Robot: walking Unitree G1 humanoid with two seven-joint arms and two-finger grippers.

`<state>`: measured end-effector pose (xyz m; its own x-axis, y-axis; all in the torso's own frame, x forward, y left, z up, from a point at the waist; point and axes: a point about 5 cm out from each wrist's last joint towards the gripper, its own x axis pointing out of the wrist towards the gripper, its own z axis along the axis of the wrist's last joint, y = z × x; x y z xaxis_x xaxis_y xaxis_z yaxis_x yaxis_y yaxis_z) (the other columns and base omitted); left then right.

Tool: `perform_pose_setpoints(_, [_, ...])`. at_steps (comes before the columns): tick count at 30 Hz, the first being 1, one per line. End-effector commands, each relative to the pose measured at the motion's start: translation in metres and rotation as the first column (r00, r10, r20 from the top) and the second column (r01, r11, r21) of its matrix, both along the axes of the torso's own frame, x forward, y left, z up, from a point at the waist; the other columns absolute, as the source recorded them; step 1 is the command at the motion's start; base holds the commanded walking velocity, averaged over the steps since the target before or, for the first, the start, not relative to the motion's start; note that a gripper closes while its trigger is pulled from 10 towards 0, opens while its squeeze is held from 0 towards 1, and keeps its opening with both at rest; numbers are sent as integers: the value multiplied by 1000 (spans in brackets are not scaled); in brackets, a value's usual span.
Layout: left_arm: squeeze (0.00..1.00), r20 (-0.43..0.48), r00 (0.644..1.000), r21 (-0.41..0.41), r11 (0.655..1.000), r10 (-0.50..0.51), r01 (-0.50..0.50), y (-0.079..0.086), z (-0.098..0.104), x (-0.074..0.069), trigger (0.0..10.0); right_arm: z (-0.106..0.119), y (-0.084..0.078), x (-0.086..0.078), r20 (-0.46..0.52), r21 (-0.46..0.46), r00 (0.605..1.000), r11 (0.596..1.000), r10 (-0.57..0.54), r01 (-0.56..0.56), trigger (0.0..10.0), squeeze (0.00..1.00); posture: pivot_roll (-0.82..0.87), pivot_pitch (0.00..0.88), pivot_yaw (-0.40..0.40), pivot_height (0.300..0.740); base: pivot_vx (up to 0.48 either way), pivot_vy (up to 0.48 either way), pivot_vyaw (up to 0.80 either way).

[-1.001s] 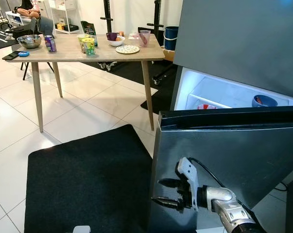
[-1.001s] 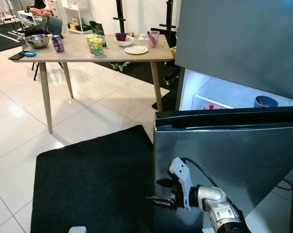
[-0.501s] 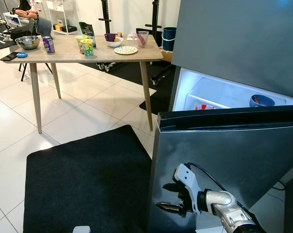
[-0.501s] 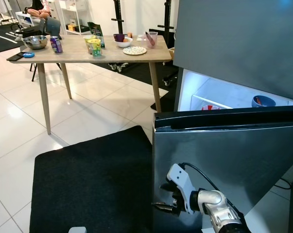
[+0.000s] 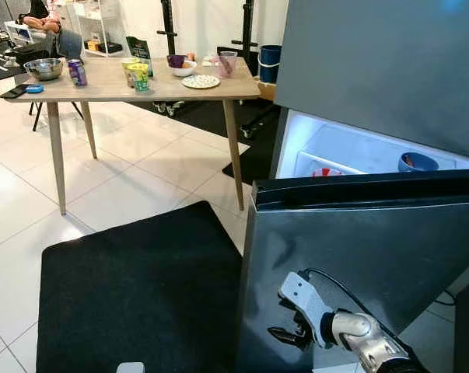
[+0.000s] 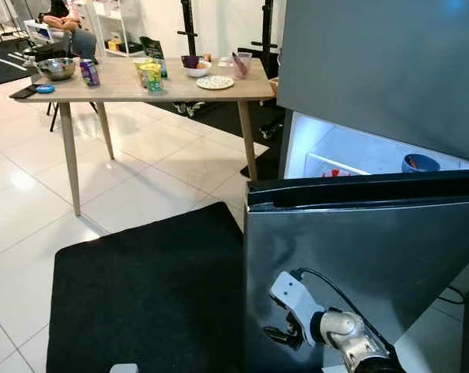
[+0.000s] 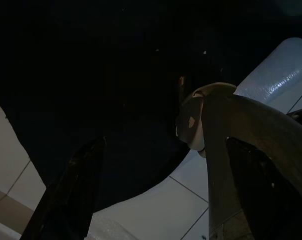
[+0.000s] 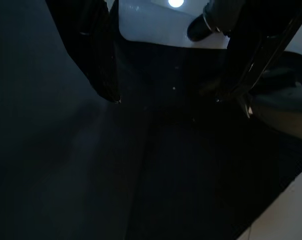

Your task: Restocking fridge

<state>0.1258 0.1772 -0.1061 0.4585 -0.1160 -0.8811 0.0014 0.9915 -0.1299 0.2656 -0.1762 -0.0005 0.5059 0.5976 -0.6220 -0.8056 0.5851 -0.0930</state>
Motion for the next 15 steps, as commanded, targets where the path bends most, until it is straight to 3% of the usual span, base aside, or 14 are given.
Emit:
perform_pose_setpoints(1, [0,-56,998,-14,1000,-22,22,-7,-5,-13,10000,-4,2,-3,-4,-15,1000,1000,22,-23,10000,0,-62,25,-20,740,0,0,0])
perform_pose_setpoints(6, [0,-54,998,-12,1000,-25,24,-7,-5,-13,10000,-8,5,-9,-27,-8,997,998,68,-68,10000,0,-62,25,-20,740,0,0,0])
perform_pose_setpoints(12, [0,-56,998,-8,1000,-26,25,-7,-5,-13,10000,-9,5,-10,-20,-17,996,996,82,-83,10000,0,-64,25,-20,740,0,0,754])
perform_pose_setpoints(15, [0,-58,998,-5,1000,-26,26,-6,-5,-14,10000,-9,6,-8,-10,-26,997,997,77,-77,10000,0,-64,23,-21,740,0,0,0])
